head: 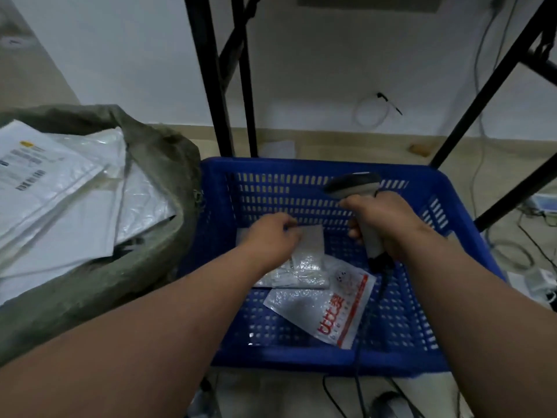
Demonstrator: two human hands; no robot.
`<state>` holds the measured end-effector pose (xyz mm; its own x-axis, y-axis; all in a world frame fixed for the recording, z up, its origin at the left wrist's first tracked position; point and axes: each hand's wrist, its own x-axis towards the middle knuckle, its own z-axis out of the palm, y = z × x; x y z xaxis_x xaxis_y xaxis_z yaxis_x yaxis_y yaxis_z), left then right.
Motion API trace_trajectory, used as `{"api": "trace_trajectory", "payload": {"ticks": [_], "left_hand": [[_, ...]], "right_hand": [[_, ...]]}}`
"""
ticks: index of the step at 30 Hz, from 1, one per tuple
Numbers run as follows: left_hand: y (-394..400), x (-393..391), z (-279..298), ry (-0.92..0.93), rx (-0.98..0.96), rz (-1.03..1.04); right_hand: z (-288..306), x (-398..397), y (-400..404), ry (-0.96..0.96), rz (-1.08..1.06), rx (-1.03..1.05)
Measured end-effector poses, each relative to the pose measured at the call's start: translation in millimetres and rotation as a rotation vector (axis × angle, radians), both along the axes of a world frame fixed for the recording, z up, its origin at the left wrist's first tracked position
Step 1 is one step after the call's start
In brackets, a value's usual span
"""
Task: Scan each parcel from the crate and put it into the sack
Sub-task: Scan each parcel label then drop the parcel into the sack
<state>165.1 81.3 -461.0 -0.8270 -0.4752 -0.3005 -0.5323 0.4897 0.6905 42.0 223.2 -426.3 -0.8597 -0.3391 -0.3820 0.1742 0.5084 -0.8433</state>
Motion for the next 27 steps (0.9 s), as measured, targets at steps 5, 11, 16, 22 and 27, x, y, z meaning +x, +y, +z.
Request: {"api": "trace_trajectory", "payload": {"ticks": [5, 11, 16, 22, 27], "left_hand": [[-6.1, -12.1, -89.6, -0.24, 0.666, 0.616], [-8.9, -21.0, -187.4, -0.397, 0.97, 0.945], [-13.1, -38.8, -239.4, -0.323, 1.197, 1.156], [-33.9, -55.3, -266.8, -0.06, 1.284, 1.469], [-35.8, -61.7, -264.5, -0.018, 1.208, 1.42]], "right_hand": [[-41.8, -44.9, -12.0, -0.127, -0.014, -0.028], [-101.7, -85.2, -32.9, -0.248, 0.0, -0.011], [-142.6, -104.8, -33.3, -0.298, -0.006, 0.051], [-171.7, -117.1, -23.4, -0.316, -0.048, 0.08], [-169.7, -118.3, -15.5, -0.287, -0.046, 0.062]]}}
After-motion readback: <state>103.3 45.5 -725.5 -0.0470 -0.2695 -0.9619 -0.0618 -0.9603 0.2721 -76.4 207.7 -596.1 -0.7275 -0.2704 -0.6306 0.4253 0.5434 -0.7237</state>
